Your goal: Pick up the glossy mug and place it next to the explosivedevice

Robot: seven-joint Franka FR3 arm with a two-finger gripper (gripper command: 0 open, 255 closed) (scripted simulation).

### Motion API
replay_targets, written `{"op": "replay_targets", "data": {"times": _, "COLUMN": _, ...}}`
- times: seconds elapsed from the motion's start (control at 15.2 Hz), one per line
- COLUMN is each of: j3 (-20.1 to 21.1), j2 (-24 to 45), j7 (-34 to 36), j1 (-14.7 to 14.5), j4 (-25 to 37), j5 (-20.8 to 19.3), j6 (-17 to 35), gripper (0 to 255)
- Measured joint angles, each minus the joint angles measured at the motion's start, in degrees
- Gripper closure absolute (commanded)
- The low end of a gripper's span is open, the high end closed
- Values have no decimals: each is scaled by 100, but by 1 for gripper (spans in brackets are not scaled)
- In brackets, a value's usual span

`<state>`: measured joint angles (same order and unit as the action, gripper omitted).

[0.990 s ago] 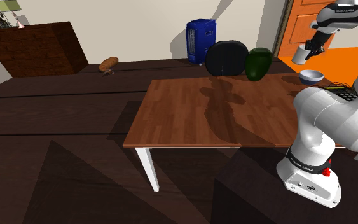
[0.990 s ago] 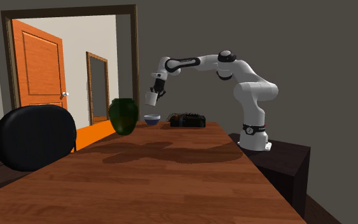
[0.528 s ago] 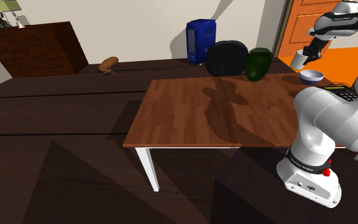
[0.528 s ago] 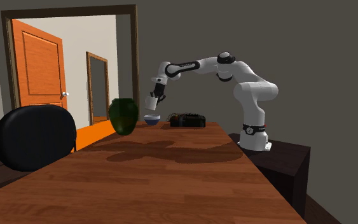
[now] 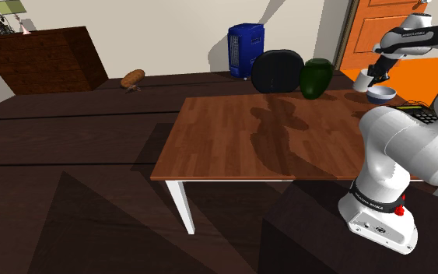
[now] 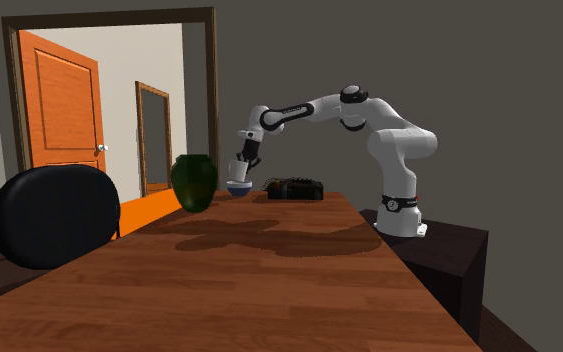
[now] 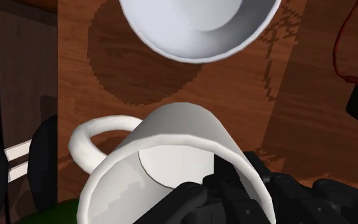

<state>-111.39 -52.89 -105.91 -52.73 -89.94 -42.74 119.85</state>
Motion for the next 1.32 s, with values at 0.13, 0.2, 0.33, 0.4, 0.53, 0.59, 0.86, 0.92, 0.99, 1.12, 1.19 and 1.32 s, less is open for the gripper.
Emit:
{"op": "replay_targets", "data": {"times": 0.13, "j3": -69, "j2": -60, "j7": 20, "j1": -19, "j4": -51, "j5": -61, "j6": 103, "gripper": 255}}
{"op": "replay_targets", "data": {"times": 0.2, "j3": -107, "j2": -94, "j7": 27, "j1": -33, "j4": -68, "j5": -93, "j6": 152, "gripper": 255}}
{"op": "replay_targets", "data": {"times": 0.33, "j3": -173, "j2": -151, "j7": 51, "j1": -48, "j4": -122, "j5": -153, "j6": 255, "gripper": 255}}
{"op": "replay_targets", "data": {"times": 0.4, "j3": -203, "j2": -177, "j7": 57, "j1": -58, "j4": -135, "j5": -178, "j6": 293, "gripper": 255}}
{"op": "replay_targets", "data": {"times": 0.53, "j3": -276, "j2": -243, "j7": 76, "j1": -90, "j4": -163, "j5": -238, "j6": 387, "gripper": 255}}
{"op": "replay_targets", "data": {"times": 0.59, "j3": -315, "j2": -278, "j7": 83, "j1": -109, "j4": -168, "j5": -269, "j6": 430, "gripper": 255}}
{"op": "replay_targets", "data": {"times": 0.86, "j3": -422, "j2": -374, "j7": 106, "j1": -148, "j4": -205, "j5": -358, "j6": 564, "gripper": 255}}
{"op": "replay_targets", "data": {"times": 0.92, "j3": -427, "j2": -378, "j7": 106, "j1": -147, "j4": -209, "j5": -362, "j6": 571, "gripper": 255}}
{"op": "replay_targets", "data": {"times": 0.99, "j3": -429, "j2": -380, "j7": 108, "j1": -149, "j4": -211, "j5": -365, "j6": 575, "gripper": 255}}
{"op": "replay_targets", "data": {"times": 1.12, "j3": -432, "j2": -383, "j7": 108, "j1": -150, "j4": -211, "j5": -367, "j6": 579, "gripper": 255}}
{"op": "replay_targets", "data": {"times": 1.19, "j3": -433, "j2": -383, "j7": 108, "j1": -150, "j4": -210, "j5": -367, "j6": 579, "gripper": 0}}
{"op": "replay_targets", "data": {"times": 1.32, "j3": -432, "j2": -383, "j7": 108, "j1": -151, "j4": -209, "j5": -368, "j6": 580, "gripper": 0}}
